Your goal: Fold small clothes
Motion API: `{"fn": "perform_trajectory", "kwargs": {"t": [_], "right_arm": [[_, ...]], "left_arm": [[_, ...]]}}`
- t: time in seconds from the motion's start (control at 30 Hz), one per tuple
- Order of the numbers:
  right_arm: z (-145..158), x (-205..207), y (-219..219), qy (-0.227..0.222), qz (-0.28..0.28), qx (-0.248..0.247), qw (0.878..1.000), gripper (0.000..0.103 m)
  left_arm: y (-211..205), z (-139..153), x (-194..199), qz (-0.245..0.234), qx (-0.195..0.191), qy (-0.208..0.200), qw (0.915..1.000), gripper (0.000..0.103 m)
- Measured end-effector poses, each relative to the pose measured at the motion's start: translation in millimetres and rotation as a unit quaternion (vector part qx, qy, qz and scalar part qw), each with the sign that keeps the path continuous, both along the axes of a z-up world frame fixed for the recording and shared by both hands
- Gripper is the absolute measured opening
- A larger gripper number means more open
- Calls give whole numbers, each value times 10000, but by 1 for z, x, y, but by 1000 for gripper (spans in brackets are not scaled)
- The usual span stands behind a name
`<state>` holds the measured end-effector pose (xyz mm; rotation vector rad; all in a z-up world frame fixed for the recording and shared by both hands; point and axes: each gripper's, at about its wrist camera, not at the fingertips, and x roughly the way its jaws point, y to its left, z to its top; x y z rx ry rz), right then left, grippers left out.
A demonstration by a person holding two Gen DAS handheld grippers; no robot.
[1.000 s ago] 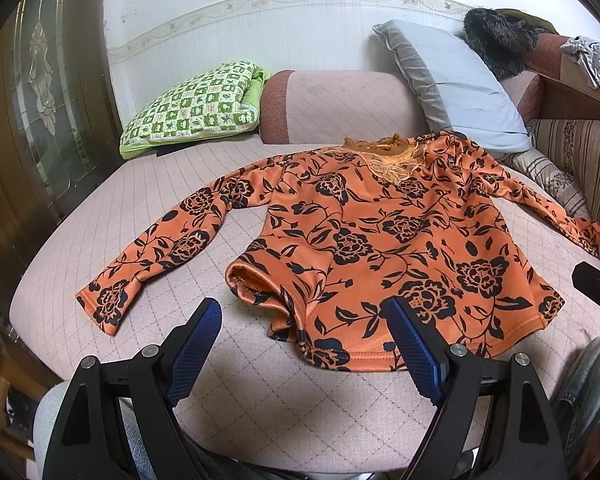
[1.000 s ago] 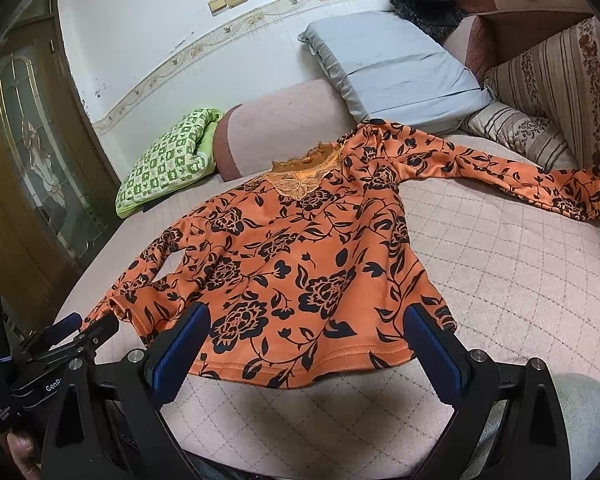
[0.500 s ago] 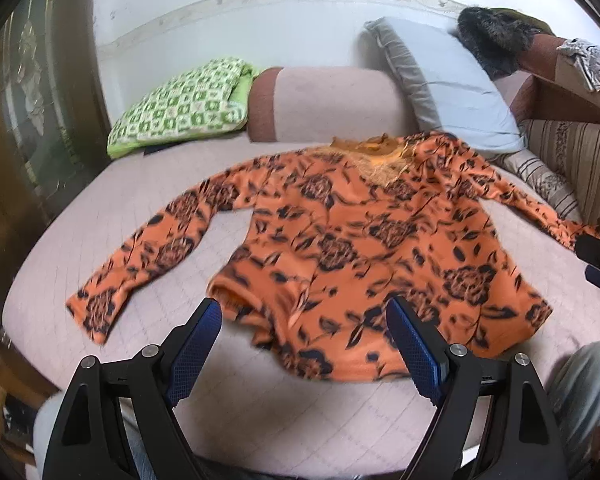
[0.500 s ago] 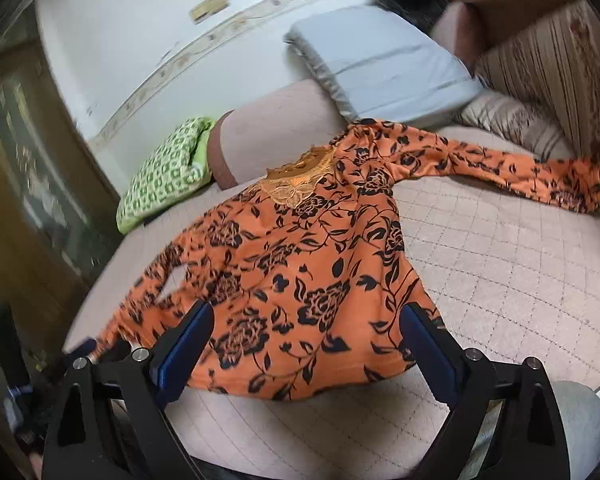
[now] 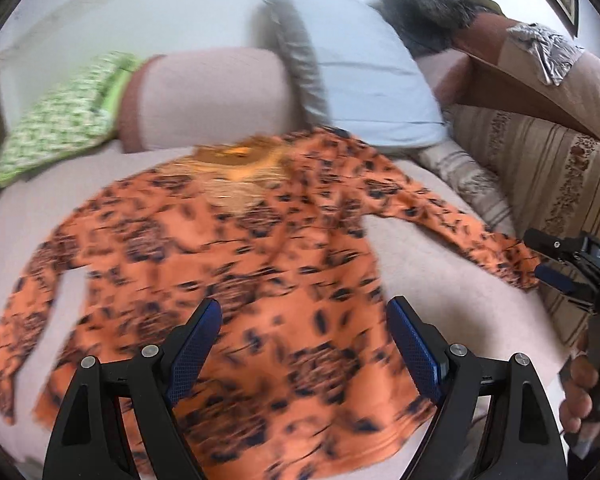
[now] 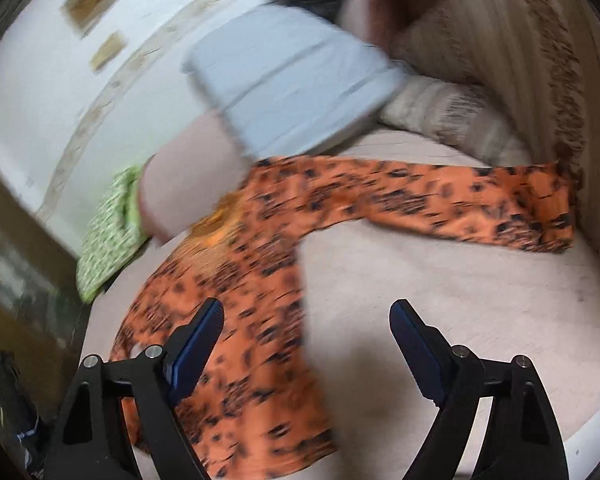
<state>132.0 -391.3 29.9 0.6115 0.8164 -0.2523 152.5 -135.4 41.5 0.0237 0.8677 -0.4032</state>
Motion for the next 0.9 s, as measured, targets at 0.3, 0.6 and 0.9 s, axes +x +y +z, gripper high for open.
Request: {"fn": "perform_trajectory", "kwargs": {"t": [0.3, 0.6, 0.9], "right_arm": [[-53, -31, -148, 1070, -1826, -297, 9769, 87], [-112, -12, -192, 1850, -2596, -613, 9458, 51], [-21, -4, -122, 585, -1885, -1261, 9722, 5]], "left_arm": [[-67, -36, 53, -372, 23, 249, 9990, 85], [-94, -55, 62, -437, -57, 370, 9983, 85], [-46, -29, 64, -242, -408, 356, 9982, 85]]}}
